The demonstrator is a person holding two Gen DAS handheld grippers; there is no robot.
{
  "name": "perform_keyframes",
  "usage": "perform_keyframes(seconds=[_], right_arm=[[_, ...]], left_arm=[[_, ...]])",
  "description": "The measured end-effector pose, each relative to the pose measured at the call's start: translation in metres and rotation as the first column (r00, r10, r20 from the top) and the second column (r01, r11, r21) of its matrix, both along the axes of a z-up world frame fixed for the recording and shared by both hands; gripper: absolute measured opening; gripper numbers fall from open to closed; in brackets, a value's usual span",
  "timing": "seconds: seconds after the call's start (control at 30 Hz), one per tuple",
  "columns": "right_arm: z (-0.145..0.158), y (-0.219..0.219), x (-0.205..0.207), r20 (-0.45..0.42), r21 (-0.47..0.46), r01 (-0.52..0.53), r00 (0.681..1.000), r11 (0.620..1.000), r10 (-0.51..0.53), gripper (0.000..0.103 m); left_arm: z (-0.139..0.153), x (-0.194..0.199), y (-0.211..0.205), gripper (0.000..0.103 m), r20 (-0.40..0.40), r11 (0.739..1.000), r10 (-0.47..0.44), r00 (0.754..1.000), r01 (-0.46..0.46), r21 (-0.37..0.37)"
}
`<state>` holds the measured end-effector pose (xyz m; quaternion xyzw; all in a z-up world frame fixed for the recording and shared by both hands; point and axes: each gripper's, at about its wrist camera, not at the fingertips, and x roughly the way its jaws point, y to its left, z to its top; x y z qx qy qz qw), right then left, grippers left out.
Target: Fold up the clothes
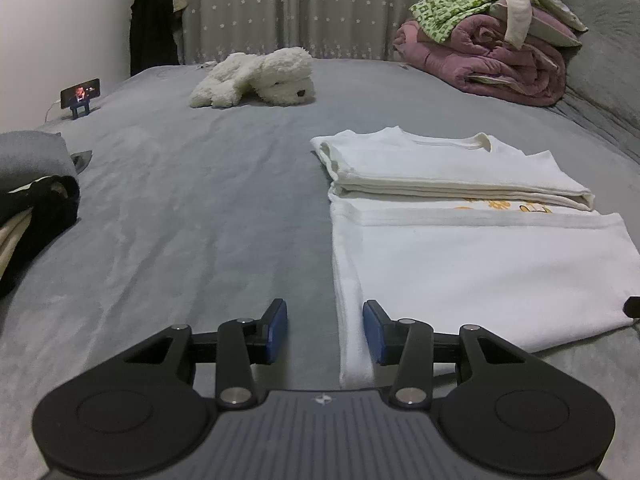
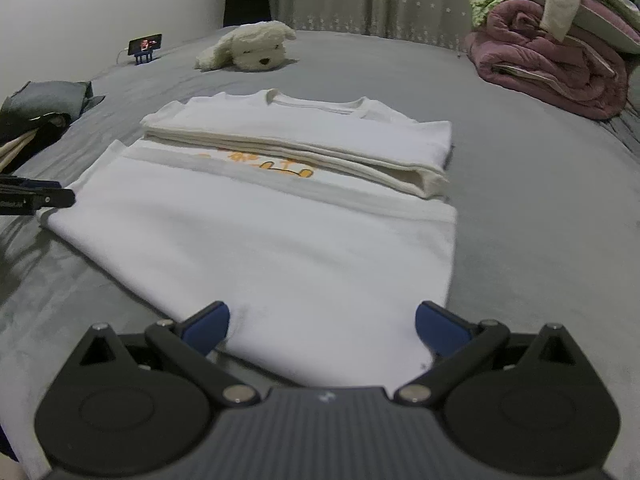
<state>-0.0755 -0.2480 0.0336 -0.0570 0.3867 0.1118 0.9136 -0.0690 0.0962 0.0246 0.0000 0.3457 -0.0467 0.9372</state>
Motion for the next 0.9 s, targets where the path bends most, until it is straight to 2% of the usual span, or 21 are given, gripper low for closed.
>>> perform_keyframes(seconds=[0.17,0.23,0.6,0.7,0.83,0.9], right_arm=[[0.0,-0.014,-0.004,-0.014,-0.009,0.051,0.999,0.999,-0.051,0.103],[-0.001,-0.02,-0.004,-0.03,0.015,0.07,0.997,0.997,-0.069,0.103],[0.0,-0.036,-0.009,-0.082,0.043,0.11,0.991,0.993,-0.106,0.103],[0.001,-0.045,-0.011,-0.095,0.032,0.147,0.985,0.989,-0.143,0.103],[0.013,-0.056,-0.017,-0.004,0.055,0.212,0.977,0.976,-0.212,0.103],[0.015,-0.058,-0.017,-0.004,0.101,0.223,0.975,0.97,-0.223,0.102]], left_arm=[[0.0,-0.001,0.002,0.044,-0.008,1.0,-0.005,1.0,0.005,-0.003],[0.001,-0.001,0.002,0.044,-0.009,1.0,-0.004,1.0,0.004,-0.003],[0.003,0.0,0.004,0.046,-0.013,1.0,-0.002,1.0,0.002,-0.002],[0.003,0.0,0.005,0.047,-0.013,1.0,0.0,1.0,0.0,-0.004],[0.006,0.0,0.005,0.047,-0.007,1.0,0.011,1.0,-0.012,-0.013],[0.008,0.0,0.003,0.046,0.003,1.0,0.014,1.0,-0.014,-0.008]])
